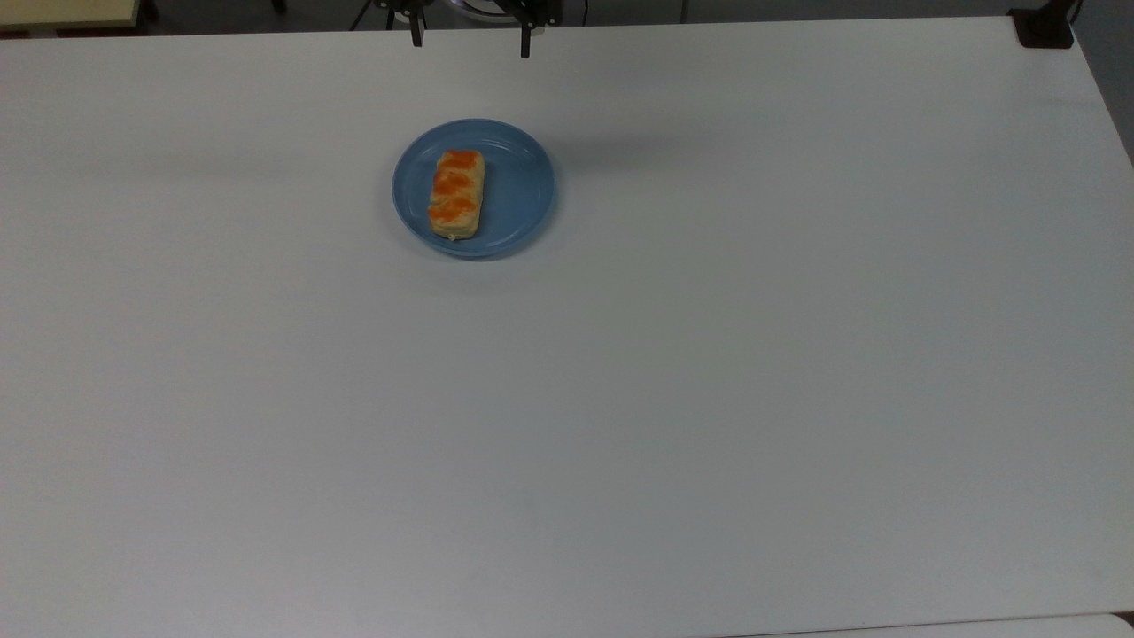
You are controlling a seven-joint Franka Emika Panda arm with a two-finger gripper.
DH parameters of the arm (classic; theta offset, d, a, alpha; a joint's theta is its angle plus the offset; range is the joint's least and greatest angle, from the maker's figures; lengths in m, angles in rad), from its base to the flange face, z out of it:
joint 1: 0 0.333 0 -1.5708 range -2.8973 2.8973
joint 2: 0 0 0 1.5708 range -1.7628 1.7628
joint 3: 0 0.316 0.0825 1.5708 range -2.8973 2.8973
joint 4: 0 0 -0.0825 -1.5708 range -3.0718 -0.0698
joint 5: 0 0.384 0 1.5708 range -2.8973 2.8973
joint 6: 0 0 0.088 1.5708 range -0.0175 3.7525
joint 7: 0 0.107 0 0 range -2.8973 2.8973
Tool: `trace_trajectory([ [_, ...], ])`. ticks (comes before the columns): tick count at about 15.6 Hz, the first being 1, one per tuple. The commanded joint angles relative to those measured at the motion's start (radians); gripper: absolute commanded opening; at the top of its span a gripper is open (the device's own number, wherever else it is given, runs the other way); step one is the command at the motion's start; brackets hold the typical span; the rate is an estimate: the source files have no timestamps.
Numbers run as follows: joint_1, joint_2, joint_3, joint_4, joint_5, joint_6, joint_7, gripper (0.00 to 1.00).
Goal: Put the bread on the table
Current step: 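Move the gripper down over the bread roll on the blue plate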
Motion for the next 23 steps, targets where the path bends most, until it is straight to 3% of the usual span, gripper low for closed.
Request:
trace_trajectory([
  [1,-0.009,-0.012,-0.008,0.001,0.025,-0.016,-0.004,1.00],
  [18,-0.021,0.001,-0.008,-0.008,0.025,-0.011,-0.007,1.00],
  [23,-0.020,0.030,-0.001,-0.115,0.010,0.073,-0.013,1.00],
])
